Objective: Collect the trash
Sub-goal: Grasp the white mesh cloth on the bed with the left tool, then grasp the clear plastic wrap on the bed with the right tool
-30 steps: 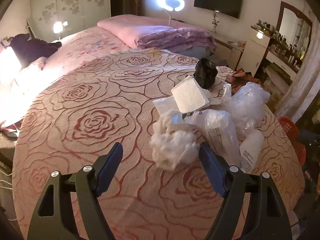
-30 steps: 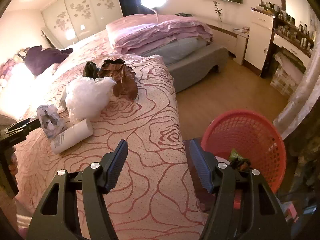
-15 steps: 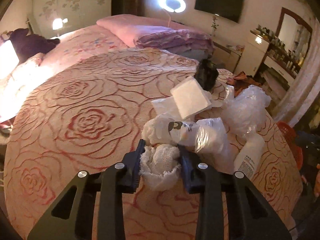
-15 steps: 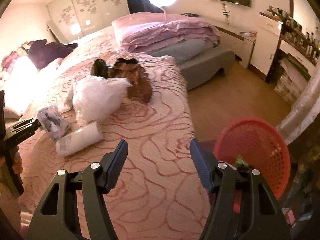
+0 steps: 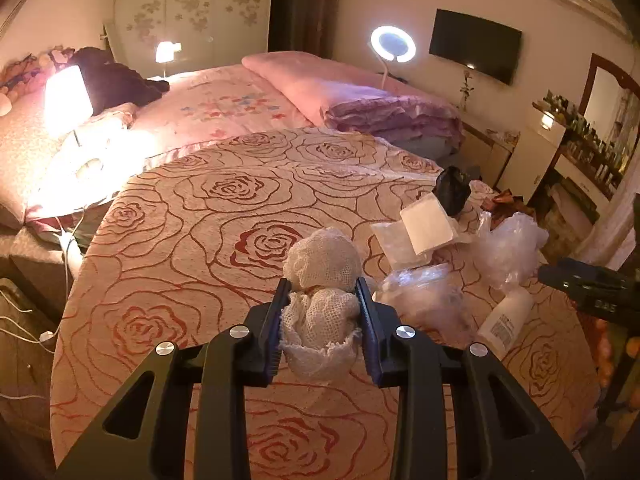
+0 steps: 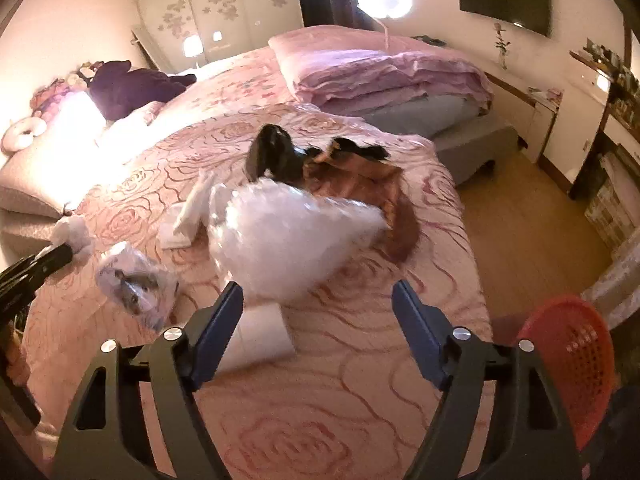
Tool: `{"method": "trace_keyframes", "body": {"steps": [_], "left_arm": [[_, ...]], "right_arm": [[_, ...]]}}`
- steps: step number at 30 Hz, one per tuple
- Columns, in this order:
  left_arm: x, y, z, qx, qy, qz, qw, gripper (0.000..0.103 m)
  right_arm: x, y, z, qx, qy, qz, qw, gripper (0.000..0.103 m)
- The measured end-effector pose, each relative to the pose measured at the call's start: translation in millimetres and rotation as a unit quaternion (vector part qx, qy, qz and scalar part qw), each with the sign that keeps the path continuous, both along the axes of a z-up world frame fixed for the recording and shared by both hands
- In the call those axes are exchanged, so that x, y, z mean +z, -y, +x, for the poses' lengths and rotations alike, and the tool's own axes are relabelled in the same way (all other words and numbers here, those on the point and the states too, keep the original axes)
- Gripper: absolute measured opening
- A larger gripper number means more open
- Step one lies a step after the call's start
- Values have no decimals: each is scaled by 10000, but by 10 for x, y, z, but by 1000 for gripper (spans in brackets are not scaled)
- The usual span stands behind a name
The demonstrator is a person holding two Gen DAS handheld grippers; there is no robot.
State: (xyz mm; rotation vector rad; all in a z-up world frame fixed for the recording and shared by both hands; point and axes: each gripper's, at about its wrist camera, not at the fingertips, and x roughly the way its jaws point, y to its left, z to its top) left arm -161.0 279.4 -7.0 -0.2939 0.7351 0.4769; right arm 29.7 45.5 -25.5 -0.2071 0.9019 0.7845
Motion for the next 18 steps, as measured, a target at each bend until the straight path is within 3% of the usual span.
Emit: {"method": "trace_keyframes", "body": {"steps": [15, 18], "left_arm": [[-34, -20, -31, 40, 40, -184, 9998, 31], [-35, -4, -35, 36, 40, -189, 9998, 31]], "right_arm": [[-117, -496, -35, 374, 176, -258, 9988, 78], [-128, -531, -63, 453, 260, -312, 9981, 67]]}}
